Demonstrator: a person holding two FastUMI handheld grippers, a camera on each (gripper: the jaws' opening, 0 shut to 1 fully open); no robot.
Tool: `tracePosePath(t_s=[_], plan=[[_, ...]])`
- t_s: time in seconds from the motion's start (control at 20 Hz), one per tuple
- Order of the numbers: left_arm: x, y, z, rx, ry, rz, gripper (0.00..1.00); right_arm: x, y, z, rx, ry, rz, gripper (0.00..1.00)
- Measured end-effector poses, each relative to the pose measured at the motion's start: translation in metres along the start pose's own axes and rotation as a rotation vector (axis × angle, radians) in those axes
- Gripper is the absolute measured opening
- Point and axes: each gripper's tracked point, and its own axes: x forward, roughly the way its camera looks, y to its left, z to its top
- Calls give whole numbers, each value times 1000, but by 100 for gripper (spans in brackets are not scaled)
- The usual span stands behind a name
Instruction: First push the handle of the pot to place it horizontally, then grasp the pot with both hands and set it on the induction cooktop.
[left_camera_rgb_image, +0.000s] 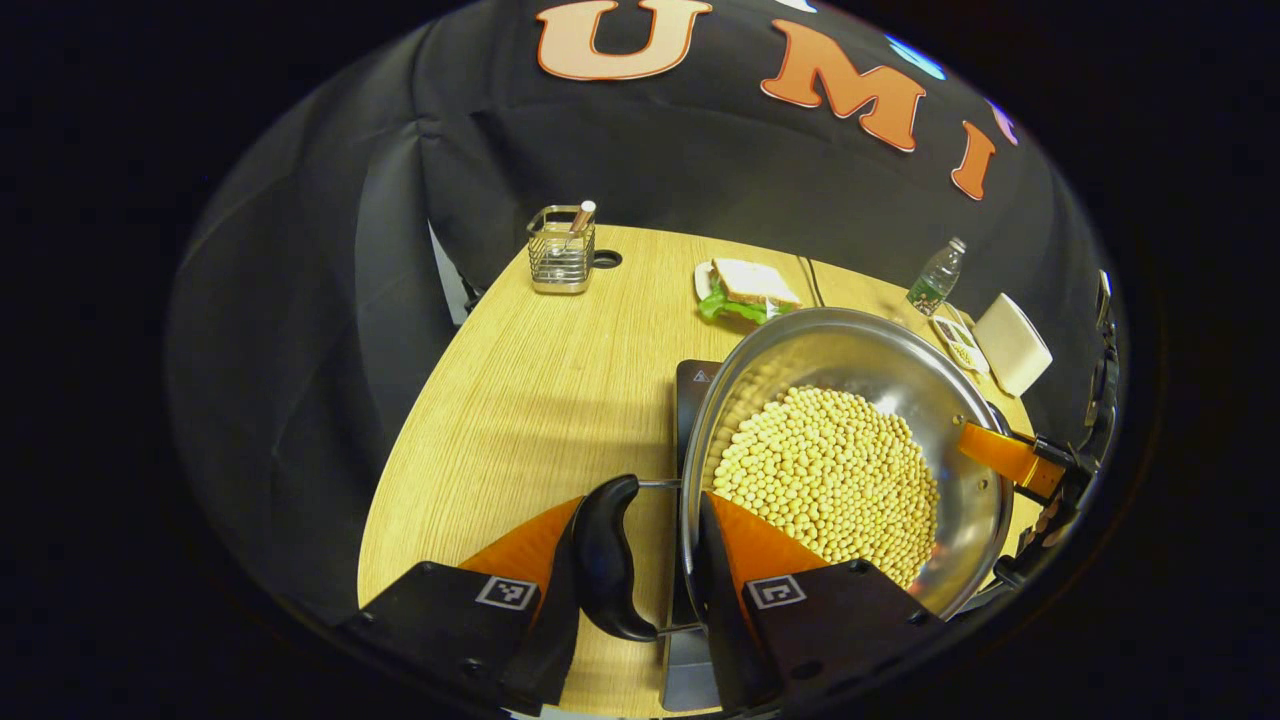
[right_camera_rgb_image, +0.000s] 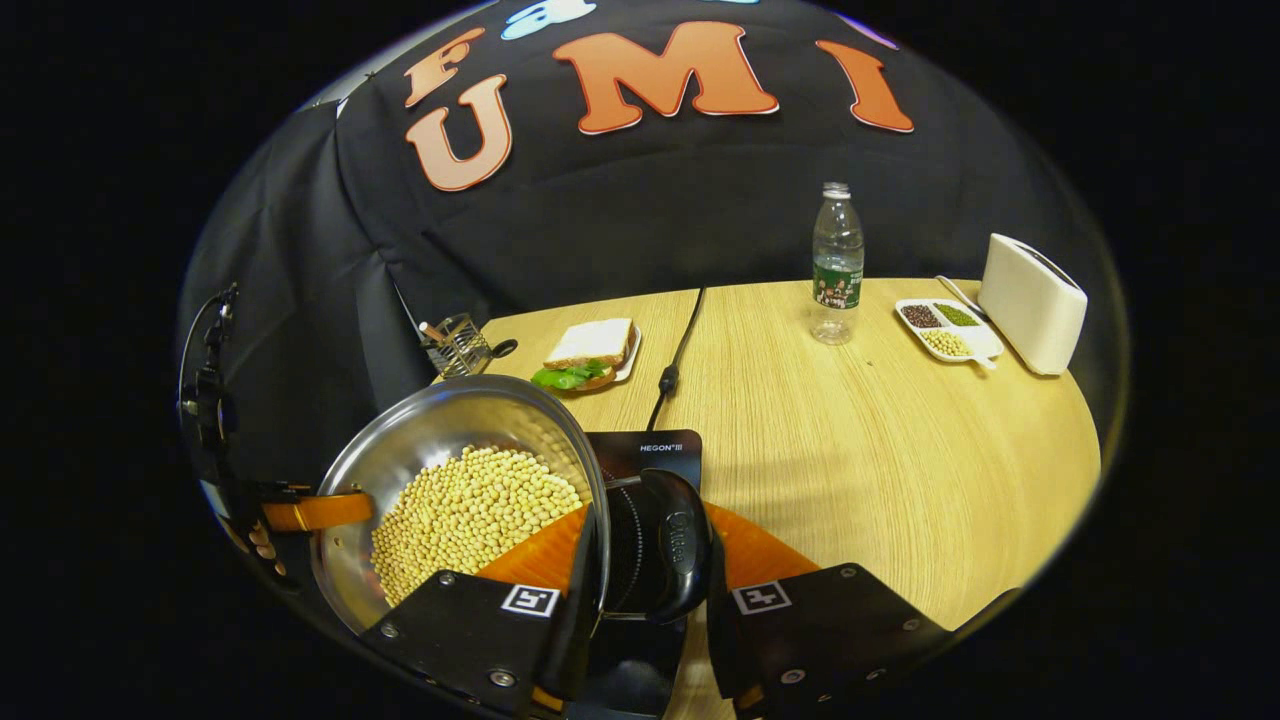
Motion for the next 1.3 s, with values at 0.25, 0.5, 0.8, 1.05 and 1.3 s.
tracePosePath(t_s=[0.25, 0.5, 0.8, 1.05, 1.3], plan=[[-1, 1, 2, 27, -7, -4, 63, 4, -4, -1, 9, 3, -7, 49], [-15, 14, 29, 183, -127, 152, 89, -7, -8, 9, -6, -39, -11, 60], [-94, -6, 88, 168, -400, 259, 99, -70, -48, 62, 10, -224, -62, 94], [-203, -63, 138, 101, -646, 203, 98, -148, -91, 100, -24, -365, -112, 94], [-293, -137, 168, 69, -798, 101, 98, -234, -126, 136, -90, -502, -161, 94]])
